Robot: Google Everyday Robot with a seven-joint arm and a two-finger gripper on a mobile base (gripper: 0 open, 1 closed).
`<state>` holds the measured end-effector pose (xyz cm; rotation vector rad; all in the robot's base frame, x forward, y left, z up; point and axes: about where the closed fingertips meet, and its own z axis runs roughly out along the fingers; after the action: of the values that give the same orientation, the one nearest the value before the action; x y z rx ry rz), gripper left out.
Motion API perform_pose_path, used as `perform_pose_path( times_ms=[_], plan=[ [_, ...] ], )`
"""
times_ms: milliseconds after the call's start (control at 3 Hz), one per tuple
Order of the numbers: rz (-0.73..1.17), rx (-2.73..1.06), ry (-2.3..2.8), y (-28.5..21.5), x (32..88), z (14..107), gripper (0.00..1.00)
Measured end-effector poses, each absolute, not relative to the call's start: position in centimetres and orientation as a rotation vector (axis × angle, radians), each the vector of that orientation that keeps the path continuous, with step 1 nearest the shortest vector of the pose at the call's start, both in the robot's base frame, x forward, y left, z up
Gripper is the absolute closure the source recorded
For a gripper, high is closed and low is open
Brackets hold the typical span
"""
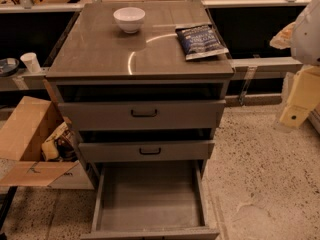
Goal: Place blue chip bag into bottom drawer
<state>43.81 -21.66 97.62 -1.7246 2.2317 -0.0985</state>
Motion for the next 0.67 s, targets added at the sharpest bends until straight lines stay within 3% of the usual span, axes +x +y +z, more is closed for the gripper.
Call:
perform_pose_path(
  times_ms=[333, 667],
  plan=[
    [-0.097, -1.714, 2.227, -21.5, 44.3, 97.6, 0.00],
    [-0.065, -1.647, 2.199, -20.7, 48.5, 96.9, 0.00]
  ],
)
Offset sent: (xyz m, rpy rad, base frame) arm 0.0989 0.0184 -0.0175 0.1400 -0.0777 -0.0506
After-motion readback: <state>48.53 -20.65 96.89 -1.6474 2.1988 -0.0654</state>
